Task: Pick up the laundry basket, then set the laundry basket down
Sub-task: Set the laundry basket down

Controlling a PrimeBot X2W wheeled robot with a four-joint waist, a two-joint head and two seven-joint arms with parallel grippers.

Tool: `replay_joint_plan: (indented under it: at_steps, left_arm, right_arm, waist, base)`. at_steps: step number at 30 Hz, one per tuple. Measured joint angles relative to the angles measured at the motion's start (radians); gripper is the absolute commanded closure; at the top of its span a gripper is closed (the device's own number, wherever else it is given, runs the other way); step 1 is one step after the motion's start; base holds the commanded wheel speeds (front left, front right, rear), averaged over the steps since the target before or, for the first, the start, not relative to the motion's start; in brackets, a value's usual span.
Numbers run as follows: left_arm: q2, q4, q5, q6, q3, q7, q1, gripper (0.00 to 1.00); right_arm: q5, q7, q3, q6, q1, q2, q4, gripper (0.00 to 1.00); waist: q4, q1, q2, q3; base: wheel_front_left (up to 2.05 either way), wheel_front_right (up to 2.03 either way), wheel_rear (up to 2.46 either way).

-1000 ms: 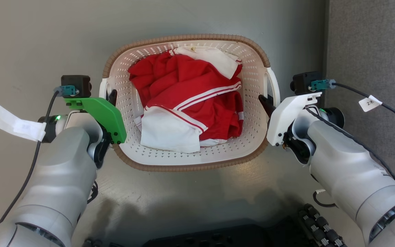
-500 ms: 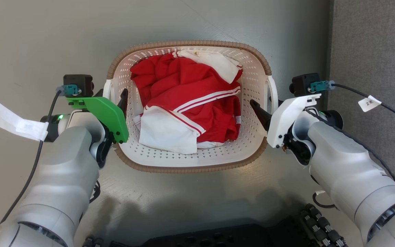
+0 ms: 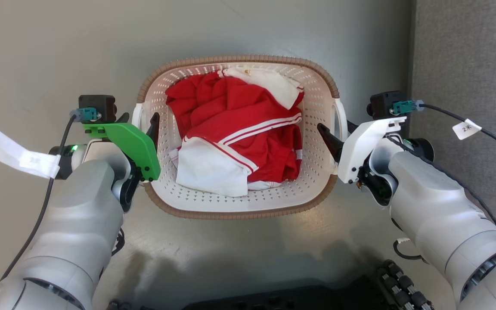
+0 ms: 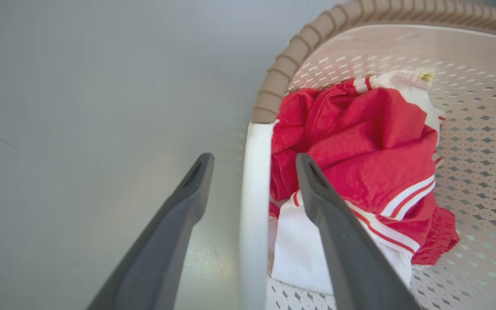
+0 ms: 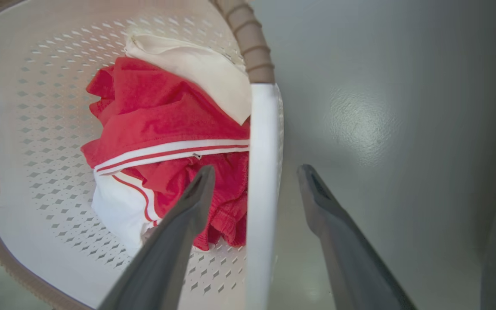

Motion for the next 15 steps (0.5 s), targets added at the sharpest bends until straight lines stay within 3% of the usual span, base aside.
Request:
replay_joint_plan:
  at_steps: [15]
  left_arm:
    - [-0.001, 0.007, 0.004, -0.001, -0.021, -0.055, 0.050, 0.00]
  right_arm:
    - [0.026, -0.056, 0.011, 0.000, 0.018, 0.003, 0.008, 0.00]
  waist:
    - [-0.005, -0.0001, 0.0000, -0.130]
  base:
    - [0.00, 0.00, 0.00]
